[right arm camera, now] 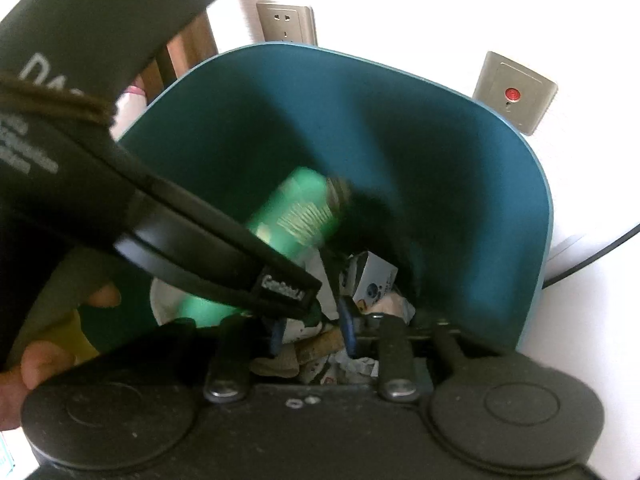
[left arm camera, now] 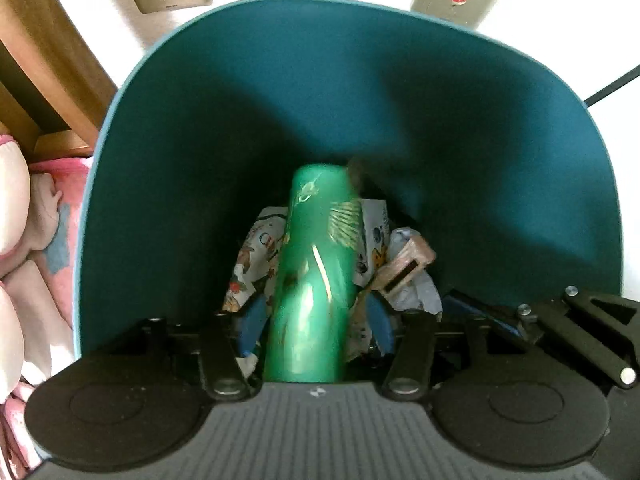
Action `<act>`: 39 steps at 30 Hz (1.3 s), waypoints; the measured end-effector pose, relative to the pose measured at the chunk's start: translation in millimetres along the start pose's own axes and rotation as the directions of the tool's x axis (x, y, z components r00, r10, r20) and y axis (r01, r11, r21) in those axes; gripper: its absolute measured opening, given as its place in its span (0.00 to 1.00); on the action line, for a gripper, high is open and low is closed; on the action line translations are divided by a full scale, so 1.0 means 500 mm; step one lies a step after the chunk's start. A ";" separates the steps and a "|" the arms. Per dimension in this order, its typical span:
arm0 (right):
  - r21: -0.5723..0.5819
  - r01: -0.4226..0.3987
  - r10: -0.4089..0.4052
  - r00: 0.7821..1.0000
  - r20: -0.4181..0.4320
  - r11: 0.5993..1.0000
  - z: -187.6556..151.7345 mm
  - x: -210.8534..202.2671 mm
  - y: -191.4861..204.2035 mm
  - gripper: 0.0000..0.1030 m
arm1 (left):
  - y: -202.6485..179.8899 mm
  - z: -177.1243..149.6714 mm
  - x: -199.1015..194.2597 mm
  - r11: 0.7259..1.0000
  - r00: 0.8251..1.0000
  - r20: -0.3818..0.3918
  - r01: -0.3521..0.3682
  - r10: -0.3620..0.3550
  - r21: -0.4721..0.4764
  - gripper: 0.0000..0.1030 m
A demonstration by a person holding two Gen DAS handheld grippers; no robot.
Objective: Collect trash
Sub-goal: 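Open both grippers to drop the tube and sachet into the bin, then lower both tools back under the nightstand toward the floor trash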
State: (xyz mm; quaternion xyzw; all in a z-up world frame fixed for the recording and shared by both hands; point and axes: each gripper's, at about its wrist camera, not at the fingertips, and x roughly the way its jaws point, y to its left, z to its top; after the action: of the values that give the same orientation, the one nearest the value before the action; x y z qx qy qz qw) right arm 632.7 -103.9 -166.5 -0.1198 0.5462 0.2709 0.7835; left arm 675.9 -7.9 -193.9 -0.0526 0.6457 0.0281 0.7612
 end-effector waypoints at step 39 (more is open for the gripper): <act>0.178 0.023 -0.085 0.934 0.347 0.984 -0.247 -0.335 0.251 0.50 | 0.115 -0.427 -0.440 0.960 0.886 0.423 0.075 -0.189 0.271 0.75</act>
State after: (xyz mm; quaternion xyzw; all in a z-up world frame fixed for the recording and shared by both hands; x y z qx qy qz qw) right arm 422.2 -109.6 -44.9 -0.0166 0.4143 0.2183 0.8834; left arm 423.9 30.1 -13.9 0.0061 0.4481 -0.0934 0.8891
